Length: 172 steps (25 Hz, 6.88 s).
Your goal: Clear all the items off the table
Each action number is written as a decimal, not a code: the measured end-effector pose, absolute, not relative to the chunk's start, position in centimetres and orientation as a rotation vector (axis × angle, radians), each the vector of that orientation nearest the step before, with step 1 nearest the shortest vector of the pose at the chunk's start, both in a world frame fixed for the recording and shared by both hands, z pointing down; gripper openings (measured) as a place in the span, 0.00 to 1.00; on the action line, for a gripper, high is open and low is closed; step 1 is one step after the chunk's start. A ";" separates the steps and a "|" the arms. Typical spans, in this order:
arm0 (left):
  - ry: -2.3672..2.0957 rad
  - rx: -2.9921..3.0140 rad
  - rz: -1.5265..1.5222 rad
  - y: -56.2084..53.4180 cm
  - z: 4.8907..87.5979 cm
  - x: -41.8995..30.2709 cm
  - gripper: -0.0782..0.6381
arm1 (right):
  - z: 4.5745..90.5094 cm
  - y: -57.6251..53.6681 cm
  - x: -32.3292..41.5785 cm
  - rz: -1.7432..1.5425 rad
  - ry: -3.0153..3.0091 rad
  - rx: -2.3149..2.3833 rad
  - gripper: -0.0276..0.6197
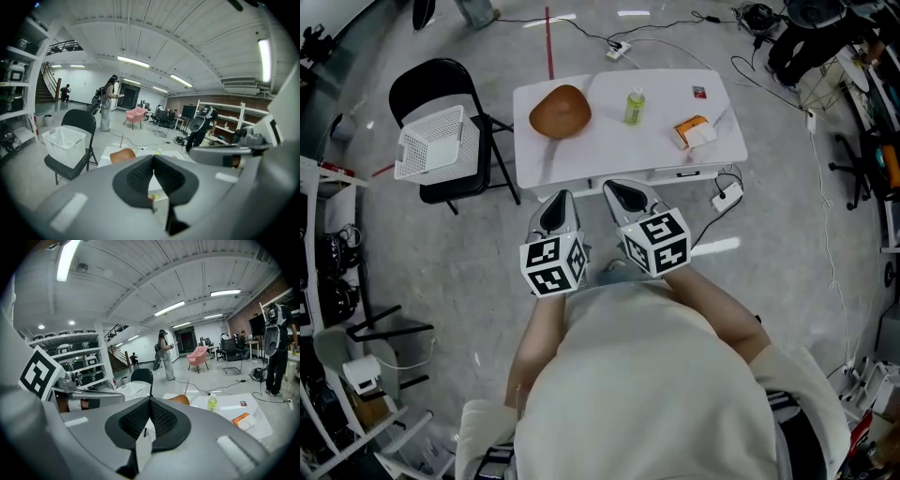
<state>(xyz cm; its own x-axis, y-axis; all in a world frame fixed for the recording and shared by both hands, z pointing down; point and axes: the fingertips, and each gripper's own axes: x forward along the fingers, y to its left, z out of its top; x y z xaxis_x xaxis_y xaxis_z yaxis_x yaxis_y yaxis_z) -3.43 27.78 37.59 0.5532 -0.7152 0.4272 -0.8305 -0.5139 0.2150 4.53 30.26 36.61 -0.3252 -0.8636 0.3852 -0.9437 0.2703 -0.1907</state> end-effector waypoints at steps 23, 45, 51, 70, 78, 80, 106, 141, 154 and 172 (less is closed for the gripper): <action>-1.233 2.372 0.461 21.1 40.0 -4.7 0.12 | 39.3 24.6 4.8 0.680 -2.260 1.715 0.04; -1.114 2.348 0.610 5.0 47.5 -4.7 0.12 | 46.6 9.1 6.3 0.875 -2.059 1.781 0.04; -1.114 2.301 0.642 0.7 51.0 -5.2 0.12 | 49.7 4.8 6.9 0.934 -2.006 1.790 0.04; -1.054 2.121 0.830 -7.4 64.7 -4.7 0.35 | 63.1 -1.5 10.2 1.261 -1.752 1.884 0.16; -1.098 2.020 0.846 -10.8 70.2 -5.2 0.53 | 68.8 -2.7 11.4 1.374 -1.617 1.901 0.20; -1.103 2.000 0.846 -11.5 71.2 -5.3 0.56 | 70.1 -2.8 11.6 1.391 -1.587 1.899 0.20; -1.085 1.910 0.902 -17.3 78.5 -3.8 0.34 | 79.0 -5.2 12.5 1.552 -1.376 1.899 0.19; -1.050 1.926 0.783 -14.8 64.1 -7.6 0.17 | 62.9 -4.5 11.2 1.366 -1.371 2.003 0.10; -1.073 1.977 0.711 -12.7 56.9 -8.5 0.16 | 55.7 -2.4 10.4 1.279 -1.430 2.053 0.10; -1.262 1.947 0.592 -8.1 51.0 -9.7 0.16 | 50.6 -1.1 10.7 1.149 -1.654 1.940 0.10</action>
<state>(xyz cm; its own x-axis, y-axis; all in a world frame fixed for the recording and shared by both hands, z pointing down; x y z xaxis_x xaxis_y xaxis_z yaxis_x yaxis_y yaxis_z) -9.68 -8.10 50.97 0.4122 -0.5752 0.7066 -0.9110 -0.2517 0.3266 10.66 -1.12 50.61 -0.0067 -0.6574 0.7535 -0.9356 -0.2618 -0.2368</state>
